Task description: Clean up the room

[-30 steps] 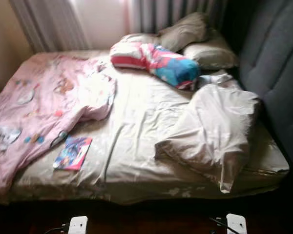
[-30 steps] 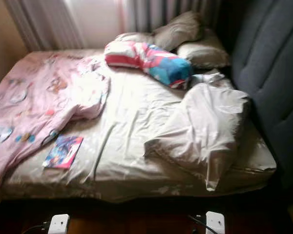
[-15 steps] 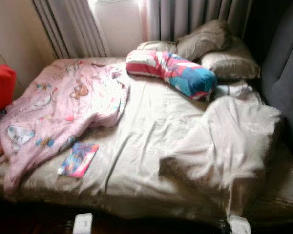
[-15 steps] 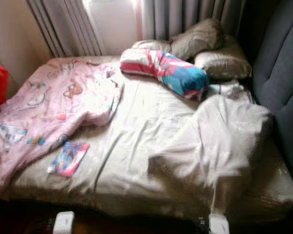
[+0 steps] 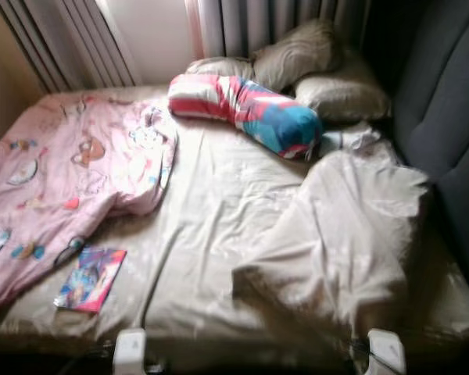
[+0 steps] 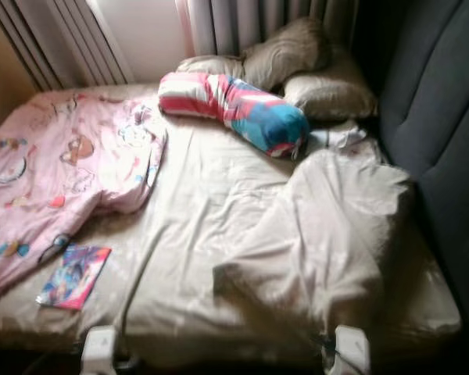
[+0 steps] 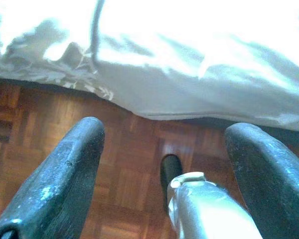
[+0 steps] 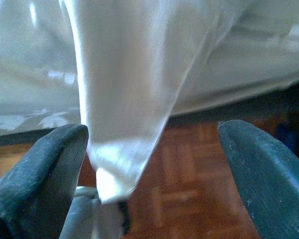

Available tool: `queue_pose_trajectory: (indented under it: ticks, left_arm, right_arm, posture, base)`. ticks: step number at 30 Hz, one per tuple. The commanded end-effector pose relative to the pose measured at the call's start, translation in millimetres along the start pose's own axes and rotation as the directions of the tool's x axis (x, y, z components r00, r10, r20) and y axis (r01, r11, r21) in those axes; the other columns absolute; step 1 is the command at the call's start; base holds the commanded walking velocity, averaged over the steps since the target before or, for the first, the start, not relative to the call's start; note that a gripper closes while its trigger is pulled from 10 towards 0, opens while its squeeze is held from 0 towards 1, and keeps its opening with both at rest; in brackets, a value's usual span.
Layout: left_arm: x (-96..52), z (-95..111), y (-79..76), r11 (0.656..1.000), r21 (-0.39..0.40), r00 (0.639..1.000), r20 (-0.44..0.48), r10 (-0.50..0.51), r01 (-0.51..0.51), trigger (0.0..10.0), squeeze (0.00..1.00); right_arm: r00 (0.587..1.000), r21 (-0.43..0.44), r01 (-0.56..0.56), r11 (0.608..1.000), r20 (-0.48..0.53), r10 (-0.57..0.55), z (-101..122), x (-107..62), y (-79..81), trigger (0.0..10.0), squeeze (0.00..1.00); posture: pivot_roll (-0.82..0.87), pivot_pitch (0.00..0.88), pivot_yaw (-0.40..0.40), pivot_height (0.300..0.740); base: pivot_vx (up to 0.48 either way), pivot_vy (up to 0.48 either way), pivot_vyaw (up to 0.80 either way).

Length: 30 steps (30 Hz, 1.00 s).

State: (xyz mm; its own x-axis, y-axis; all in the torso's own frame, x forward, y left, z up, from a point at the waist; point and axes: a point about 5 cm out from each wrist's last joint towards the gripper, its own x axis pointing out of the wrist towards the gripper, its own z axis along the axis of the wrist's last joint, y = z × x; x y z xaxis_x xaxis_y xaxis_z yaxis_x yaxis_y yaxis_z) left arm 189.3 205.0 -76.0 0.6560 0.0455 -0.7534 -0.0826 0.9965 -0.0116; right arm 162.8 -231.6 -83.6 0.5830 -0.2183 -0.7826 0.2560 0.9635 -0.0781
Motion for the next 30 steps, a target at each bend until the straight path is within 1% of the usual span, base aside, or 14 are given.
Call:
queue_pose_trajectory:
  ticks: [1, 8, 14, 28, 30]
  left_arm:
    - [-7.0, -20.6, 13.6, 0.999, -0.008, 0.997, -0.068, 0.038, -0.039, 10.0, 0.0]
    - [-7.3, -21.9, 13.3, 0.999, 0.0, 0.997, -0.073, 0.035, -0.035, 10.0, 0.0]
    - [-7.4, -22.1, 13.2, 0.999, 0.002, 0.997, -0.074, 0.035, -0.035, 10.0, 0.0]
    - [-7.4, -21.9, 13.4, 0.999, 0.01, 0.997, -0.074, 0.035, -0.034, 10.0, 0.0]
    - [-7.3, -21.8, 13.4, 0.999, 0.009, 0.997, -0.073, 0.035, -0.034, 10.0, 0.0]
  right_arm:
    - [1.0, 0.015, -0.03, 0.999, 0.008, 0.03, 0.0, 0.2, 12.2, 10.0, 0.0]
    - [1.0, 0.017, -0.025, 1.0, 0.002, 0.025, -0.8, 0.1, 11.6, 10.0, 0.0]
    - [1.0, 0.016, -0.027, 0.999, 0.002, 0.027, -0.6, 0.1, 11.6, 10.0, 0.0]
    - [0.999, 0.012, -0.036, 0.999, 0.026, 0.036, 2.9, 0.5, 13.4, 10.0, 0.0]
    - [0.999, 0.012, -0.038, 0.999, 0.028, 0.038, 3.5, 0.6, 14.2, 10.0, 0.0]
  posture:
    - [-0.04, 0.039, 0.047, 0.74]
    - [-0.05, 0.045, 0.046, 0.74]
    - [-0.05, 0.047, 0.045, 0.74]
    - [-0.04, 0.047, 0.047, 0.74]
    - [-0.04, 0.047, 0.047, 0.74]
  base:
    - [0.0, 0.0, 0.0]
    - [0.0, 0.0, 0.0]
    - [0.0, 0.0, -0.78]
    - [0.0, 0.0, 0.0]
    - [0.0, -0.24, 0.0]
